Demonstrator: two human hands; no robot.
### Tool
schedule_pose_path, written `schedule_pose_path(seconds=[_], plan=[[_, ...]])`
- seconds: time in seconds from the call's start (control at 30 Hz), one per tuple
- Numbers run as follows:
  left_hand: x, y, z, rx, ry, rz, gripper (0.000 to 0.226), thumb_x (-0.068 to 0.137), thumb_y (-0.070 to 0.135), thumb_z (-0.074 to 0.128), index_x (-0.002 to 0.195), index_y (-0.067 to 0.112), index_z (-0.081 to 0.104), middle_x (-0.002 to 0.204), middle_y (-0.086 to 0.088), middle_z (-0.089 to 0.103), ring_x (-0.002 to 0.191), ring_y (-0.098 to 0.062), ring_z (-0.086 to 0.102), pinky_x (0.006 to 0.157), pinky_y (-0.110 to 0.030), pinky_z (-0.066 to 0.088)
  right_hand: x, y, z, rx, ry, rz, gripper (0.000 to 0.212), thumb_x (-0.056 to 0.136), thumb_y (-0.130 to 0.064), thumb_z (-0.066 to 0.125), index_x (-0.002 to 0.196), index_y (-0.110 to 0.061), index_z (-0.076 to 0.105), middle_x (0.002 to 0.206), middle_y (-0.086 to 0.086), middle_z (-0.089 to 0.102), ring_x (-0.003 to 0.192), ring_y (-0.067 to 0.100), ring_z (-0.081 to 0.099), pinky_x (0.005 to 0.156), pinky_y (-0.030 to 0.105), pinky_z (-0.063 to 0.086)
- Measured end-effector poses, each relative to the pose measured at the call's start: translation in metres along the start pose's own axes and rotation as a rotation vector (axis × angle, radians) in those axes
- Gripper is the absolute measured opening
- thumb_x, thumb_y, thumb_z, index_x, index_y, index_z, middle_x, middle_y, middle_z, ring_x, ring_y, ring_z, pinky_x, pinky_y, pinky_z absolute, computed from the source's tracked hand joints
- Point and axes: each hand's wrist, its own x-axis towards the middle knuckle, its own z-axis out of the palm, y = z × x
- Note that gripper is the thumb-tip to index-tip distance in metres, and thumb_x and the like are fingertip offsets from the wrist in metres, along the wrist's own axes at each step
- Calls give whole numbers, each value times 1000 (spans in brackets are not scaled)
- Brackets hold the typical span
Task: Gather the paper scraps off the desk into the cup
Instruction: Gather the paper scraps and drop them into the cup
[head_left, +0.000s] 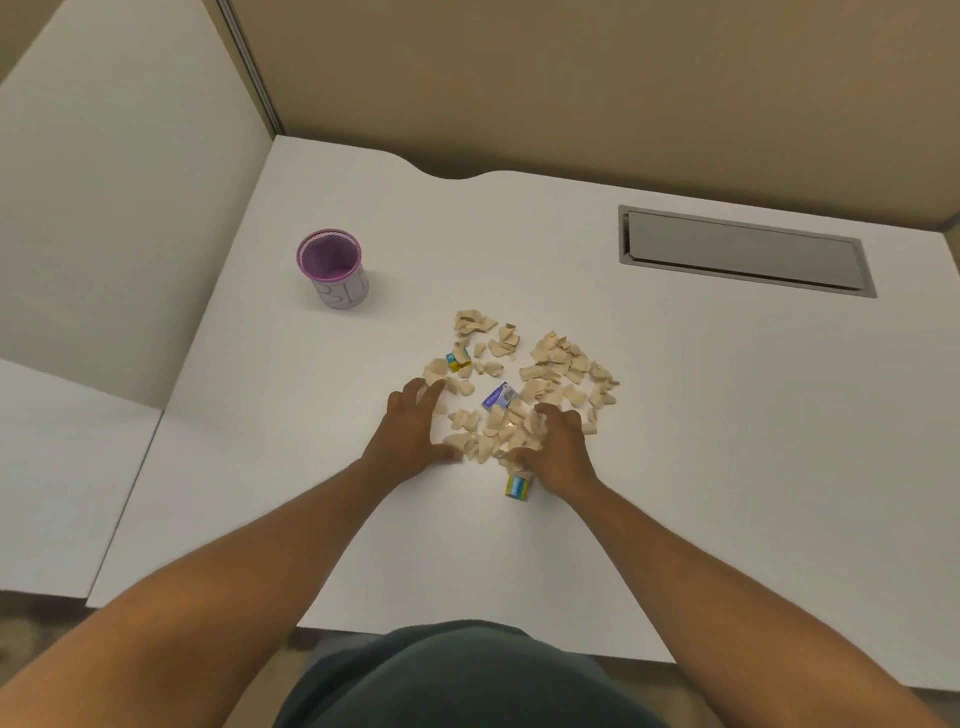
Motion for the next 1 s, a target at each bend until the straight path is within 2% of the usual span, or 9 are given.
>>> schedule_pose_path(seconds=[0.1, 0.2, 0.3, 0.37, 0.5, 0.63, 0.73, 0.87, 1.0], plan=[[4, 5, 5, -27, 27, 40, 117, 65, 54, 92, 159, 28, 28, 165, -4, 20, 140, -35, 36, 104, -44, 47, -3, -2, -2, -133, 104, -66, 76, 75, -32, 85, 140, -22, 47, 134, 2, 42, 119, 23, 53, 89, 33, 51], [8, 8, 3, 159, 114, 45, 129, 54, 70, 88, 159, 35, 22, 170, -7, 8, 137, -36, 37, 93, -48, 54, -6, -1, -6, -411, 262, -117, 82, 74, -56, 78, 141, -25, 42, 142, 3, 38, 128, 30, 42, 87, 41, 55], [14, 11, 4, 275, 64, 29, 143, 48, 79, 84, 162, 42, 6, 173, -5, -7, 133, -36, 36, 86, -48, 55, -4, -8, -1, -486, 155, -18, 110, 62, -79, 70, 150, -32, 24, 155, 3, 22, 135, 34, 31, 95, 46, 53], [18, 13, 8, 298, -3, 30, 138, 54, 77, 83, 162, 42, 6, 172, -2, -5, 131, -35, 37, 87, -49, 54, -3, -15, 10, -525, 82, -6, 114, 58, -83, 67, 151, -36, 21, 158, 1, 16, 137, 33, 28, 98, 46, 51], [21, 20, 14, 243, -42, 56, 86, 79, 55, 78, 152, 33, 38, 164, -4, 23, 131, -35, 38, 86, -46, 59, -4, -22, 32, -522, 86, -109, 82, 76, -53, 76, 146, -31, 38, 159, 2, 19, 137, 32, 28, 90, 41, 56], [20, 24, 15, 205, -22, 95, 45, 97, 28, 64, 141, 24, 56, 156, -8, 35, 130, -33, 43, 89, -45, 59, -8, -26, 38, -538, 106, -151, 54, 89, -21, 68, 139, -26, 51, 150, 5, 35, 125, 30, 42, 80, 37, 57], [23, 23, 14, 222, -29, 116, 35, 99, 10, 55, 131, 17, 67, 147, -9, 46, 123, -31, 48, 92, -42, 57, -7, -28, 37, -533, 107, -204, 39, 89, -10, 60, 127, -21, 61, 137, 4, 44, 113, 27, 48, 78, 34, 56], [30, 17, 10, 209, 1, 112, 30, 100, 11, 52, 119, 13, 76, 130, -10, 61, 111, -29, 58, 91, -39, 55, -4, -29, 35, -513, 123, -223, 22, 81, 0, 56, 93, -16, 66, 109, 2, 53, 95, 22, 55, 63, 25, 43], [34, 9, 3, 29, 40, 48, 24, 95, 15, 62, 111, 13, 80, 116, -9, 71, 109, -29, 67, 89, -35, 53, 3, -27, 34, -427, 130, -210, 25, 85, -3, 53, 100, -13, 71, 105, 2, 58, 91, 18, 59, 73, 31, 54]])
